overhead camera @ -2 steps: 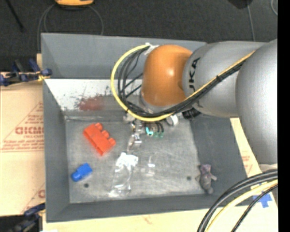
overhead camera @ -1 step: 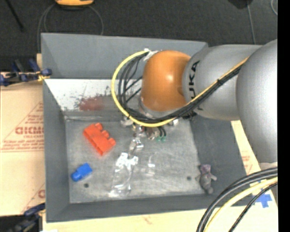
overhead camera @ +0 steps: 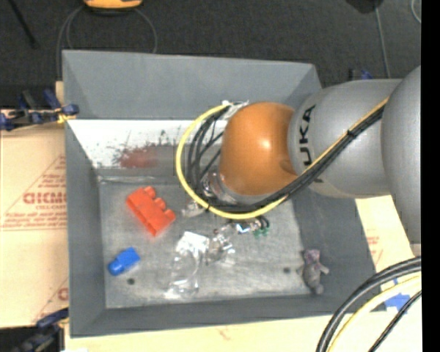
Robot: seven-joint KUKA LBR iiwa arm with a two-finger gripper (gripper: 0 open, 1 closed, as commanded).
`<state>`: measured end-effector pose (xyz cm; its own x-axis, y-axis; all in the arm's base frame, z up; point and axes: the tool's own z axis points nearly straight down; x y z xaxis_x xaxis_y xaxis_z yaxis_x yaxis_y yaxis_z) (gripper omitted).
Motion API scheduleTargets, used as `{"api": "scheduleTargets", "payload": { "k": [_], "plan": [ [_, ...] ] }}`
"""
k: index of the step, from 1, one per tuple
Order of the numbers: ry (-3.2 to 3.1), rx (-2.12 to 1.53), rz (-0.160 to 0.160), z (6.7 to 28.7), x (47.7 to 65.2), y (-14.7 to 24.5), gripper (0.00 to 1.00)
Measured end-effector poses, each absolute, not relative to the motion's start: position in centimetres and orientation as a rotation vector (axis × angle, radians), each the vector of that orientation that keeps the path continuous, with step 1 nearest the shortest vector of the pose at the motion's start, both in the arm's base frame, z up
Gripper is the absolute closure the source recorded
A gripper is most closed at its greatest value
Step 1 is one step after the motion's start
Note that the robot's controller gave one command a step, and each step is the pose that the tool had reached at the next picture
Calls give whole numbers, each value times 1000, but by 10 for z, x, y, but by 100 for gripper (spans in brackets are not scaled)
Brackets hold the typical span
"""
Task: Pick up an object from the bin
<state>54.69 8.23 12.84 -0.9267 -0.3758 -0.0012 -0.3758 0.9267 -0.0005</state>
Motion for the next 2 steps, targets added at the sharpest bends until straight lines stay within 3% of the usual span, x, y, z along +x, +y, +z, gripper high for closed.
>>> {"api": "scheduleTargets", "payload": {
  "k": [1, 2],
  "plan": [
    [2888, -1225, -1, 136, 545, 85, 0],
    [2573, -1792, -1, 85, 548, 94, 0]
  ]
}}
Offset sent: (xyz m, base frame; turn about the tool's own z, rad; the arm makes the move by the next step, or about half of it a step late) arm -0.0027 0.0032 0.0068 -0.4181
